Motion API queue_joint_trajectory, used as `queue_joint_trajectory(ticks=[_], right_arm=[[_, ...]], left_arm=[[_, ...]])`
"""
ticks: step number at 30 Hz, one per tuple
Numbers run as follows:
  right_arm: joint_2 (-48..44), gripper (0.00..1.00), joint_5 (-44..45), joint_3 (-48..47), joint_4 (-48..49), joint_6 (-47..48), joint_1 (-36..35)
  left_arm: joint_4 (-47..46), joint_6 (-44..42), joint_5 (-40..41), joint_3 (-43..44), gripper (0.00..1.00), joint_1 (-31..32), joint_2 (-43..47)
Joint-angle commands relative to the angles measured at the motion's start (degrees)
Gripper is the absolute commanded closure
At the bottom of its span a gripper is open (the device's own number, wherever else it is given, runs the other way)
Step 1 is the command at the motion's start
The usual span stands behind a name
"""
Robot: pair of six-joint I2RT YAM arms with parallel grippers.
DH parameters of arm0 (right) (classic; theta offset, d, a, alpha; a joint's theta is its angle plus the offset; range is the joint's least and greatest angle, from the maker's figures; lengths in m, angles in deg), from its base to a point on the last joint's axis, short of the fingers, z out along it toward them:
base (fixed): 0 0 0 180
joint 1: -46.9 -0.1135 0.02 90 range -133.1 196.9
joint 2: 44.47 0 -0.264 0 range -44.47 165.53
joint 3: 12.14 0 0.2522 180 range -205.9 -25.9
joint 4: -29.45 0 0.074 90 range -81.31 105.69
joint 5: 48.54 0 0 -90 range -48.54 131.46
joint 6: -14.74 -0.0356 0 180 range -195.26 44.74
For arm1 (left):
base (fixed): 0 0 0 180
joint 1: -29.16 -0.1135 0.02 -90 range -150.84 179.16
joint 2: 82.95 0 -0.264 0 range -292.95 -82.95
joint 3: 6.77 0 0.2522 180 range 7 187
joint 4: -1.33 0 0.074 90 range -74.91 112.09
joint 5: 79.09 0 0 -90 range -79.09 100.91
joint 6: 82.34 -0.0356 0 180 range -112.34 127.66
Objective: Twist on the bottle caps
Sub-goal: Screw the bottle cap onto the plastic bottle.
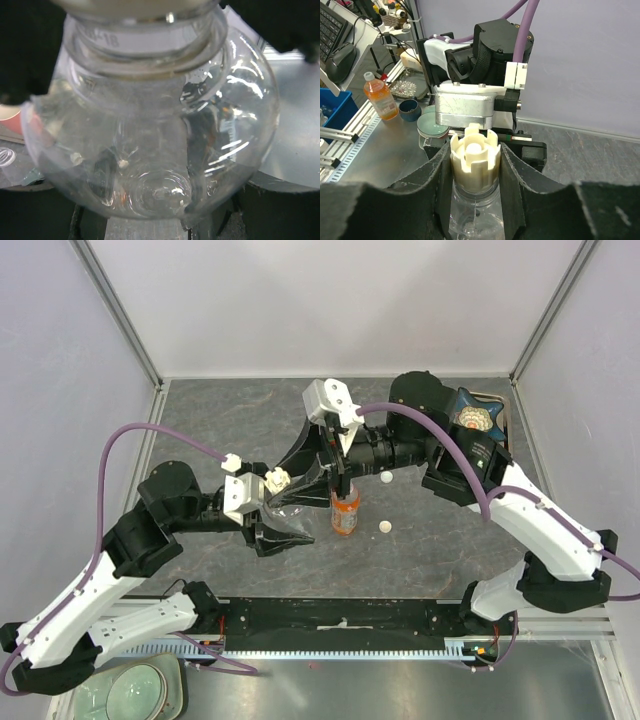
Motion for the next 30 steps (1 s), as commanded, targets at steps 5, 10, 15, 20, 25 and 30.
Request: queue_joint_trajectory(ticks=[5,10,15,20,25,30], right_arm=[[-6.9,0.91,-8.4,8.9,15.0,-3.8,0.8],[-7.5,0.93,-12.4,8.8,20.3,-7.7,1.2],[-6.9,0.94,-15.2,9.2,27.1,-11.7,1.3],[-6.0,0.94,-17.2,9.5,28.3,-14.4,1.4],[-5.3,0.94,-15.5,9.9,27.0,-14.1,1.9],[-2.3,0.94,-13.1,6.4,22.7,-12.5,1.9]], left_arm=[[-1.2,-1.6,-8.1,0.9,0.96,-0.6,1.1],[0.2,-2.2,-12.9,-0.2,0.96,-0.6,1.2],[0.1,-2.4,-15.0,-0.7,0.96,-0.6,1.2],[0.3,-2.1,-16.8,0.3,0.96,-0.6,1.0],[0.3,-2.6,-14.7,0.0,0.96,-0.6,1.0],[1.7,-4.2,-10.9,-0.2,0.95,-0.6,0.5]])
